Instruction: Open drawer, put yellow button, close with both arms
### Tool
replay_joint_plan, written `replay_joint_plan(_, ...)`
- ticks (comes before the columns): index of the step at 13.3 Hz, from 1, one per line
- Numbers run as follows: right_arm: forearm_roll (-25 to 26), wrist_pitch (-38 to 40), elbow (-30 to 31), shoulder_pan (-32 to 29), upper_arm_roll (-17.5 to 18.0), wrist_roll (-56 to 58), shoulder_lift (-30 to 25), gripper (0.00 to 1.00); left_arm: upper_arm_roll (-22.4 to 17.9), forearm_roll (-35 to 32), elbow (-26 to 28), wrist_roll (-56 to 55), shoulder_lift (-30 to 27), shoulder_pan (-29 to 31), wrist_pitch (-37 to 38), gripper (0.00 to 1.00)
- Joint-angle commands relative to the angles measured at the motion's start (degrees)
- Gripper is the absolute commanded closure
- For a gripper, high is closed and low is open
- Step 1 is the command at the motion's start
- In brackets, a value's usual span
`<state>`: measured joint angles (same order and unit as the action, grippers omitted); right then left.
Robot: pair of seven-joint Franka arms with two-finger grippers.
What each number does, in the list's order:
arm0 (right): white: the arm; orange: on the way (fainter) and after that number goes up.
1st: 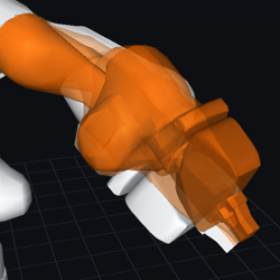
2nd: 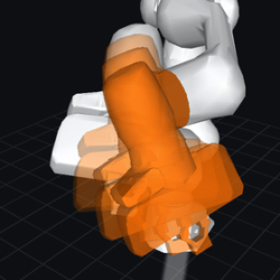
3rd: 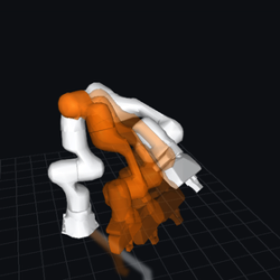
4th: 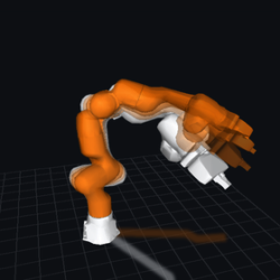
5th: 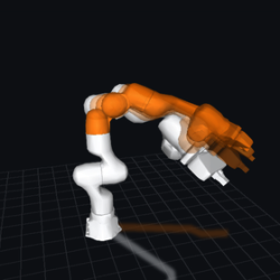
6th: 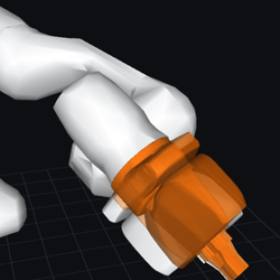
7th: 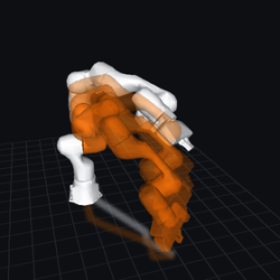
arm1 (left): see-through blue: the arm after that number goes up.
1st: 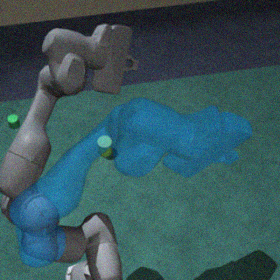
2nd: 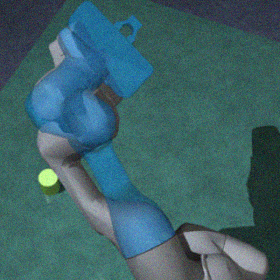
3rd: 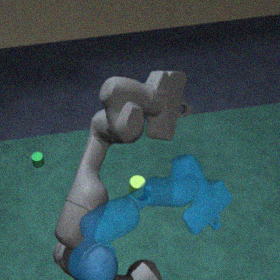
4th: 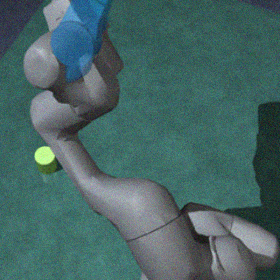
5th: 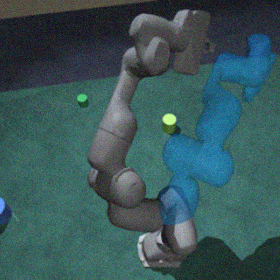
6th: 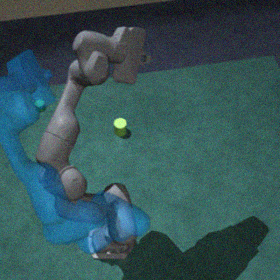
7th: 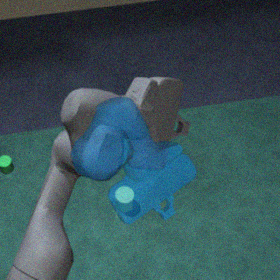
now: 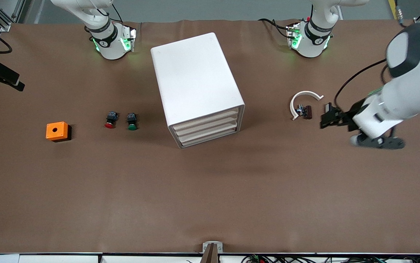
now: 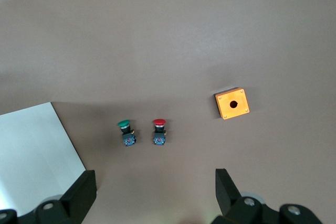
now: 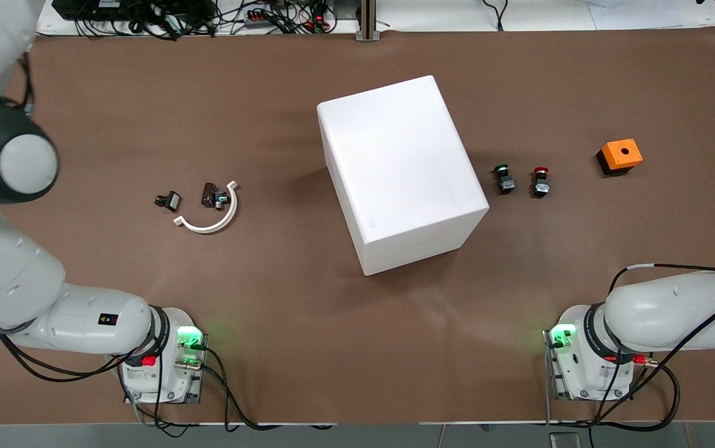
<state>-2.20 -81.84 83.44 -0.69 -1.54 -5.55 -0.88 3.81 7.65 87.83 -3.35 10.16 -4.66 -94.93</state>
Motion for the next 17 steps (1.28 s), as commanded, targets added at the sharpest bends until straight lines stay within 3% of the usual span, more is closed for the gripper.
replay_joint_plan(1, -0.9, 0.1, 0.3, -0.7, -0.1, 0.8, -1.6, 0.00, 0.3, -1.8, 6.1, 1.9, -8.5, 2.8, 1.8, 0.00)
replay_joint_plan(4, -0.9, 0.5, 0.6, -1.4, 0.0, 0.8, -1.8, 0.00, 0.7, -8.5, 6.0, 0.5, -12.6, 3.1, 4.0, 0.00)
replay_joint_plan(11, -0.4, 1.1, 0.6, -1.0, 0.4, 0.9, -1.8, 0.00, 0.6, -7.9, 0.4, 0.5, -13.6, 5.4, 8.4, 0.00)
replay_joint_plan(17, -0.1, -0.2, 0.3, -0.2, 0.3, 6.5, -1.8, 0.00, 0.6, -7.5, 0.1, 0.5, -13.5, 5.2, 9.1, 0.00)
